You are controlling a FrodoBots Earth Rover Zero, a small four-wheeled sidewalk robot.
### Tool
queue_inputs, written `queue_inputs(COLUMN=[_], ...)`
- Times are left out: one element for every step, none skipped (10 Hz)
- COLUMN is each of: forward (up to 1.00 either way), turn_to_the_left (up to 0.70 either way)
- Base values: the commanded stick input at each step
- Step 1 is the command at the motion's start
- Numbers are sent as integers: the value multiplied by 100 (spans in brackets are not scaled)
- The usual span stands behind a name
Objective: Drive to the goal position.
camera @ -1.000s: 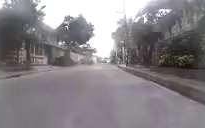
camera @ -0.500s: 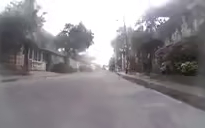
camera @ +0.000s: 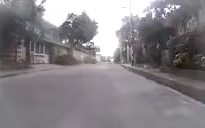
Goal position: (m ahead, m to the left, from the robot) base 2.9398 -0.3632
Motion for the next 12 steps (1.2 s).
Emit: queue_inputs(forward=[100, 100, 100, 100, 100, 100, 100, 100, 100, 100, 100, 100], turn_to_the_left=[-39, -31, -24, -16, -8, -1, 0, -3, -7, -11, -15, -19])
